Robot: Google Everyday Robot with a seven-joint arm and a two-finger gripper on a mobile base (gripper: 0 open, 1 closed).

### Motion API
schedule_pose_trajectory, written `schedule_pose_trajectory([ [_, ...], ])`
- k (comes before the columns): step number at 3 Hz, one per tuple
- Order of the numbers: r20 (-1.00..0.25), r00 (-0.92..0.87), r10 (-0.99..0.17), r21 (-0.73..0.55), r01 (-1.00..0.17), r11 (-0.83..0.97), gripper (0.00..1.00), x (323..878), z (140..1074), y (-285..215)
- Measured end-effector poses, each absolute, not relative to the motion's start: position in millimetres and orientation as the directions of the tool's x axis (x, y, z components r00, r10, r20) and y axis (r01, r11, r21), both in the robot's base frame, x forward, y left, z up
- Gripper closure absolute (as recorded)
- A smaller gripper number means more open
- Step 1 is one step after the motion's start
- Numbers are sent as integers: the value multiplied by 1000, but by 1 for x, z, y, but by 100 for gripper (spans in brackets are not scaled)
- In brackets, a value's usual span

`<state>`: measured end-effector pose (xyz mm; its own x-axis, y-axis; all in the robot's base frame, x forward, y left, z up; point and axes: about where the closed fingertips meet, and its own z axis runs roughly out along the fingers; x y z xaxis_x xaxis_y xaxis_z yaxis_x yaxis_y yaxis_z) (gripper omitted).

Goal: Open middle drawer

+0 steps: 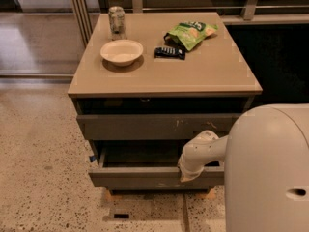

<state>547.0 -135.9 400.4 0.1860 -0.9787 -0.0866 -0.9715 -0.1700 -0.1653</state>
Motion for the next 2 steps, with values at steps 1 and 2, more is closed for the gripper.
schedule_pose_trajectory([
  [1, -89, 185, -979, -162, -972, -169, 100, 546, 400, -136],
  [2, -125, 170, -977, -107, -982, -158, 100, 527, 398, -140],
])
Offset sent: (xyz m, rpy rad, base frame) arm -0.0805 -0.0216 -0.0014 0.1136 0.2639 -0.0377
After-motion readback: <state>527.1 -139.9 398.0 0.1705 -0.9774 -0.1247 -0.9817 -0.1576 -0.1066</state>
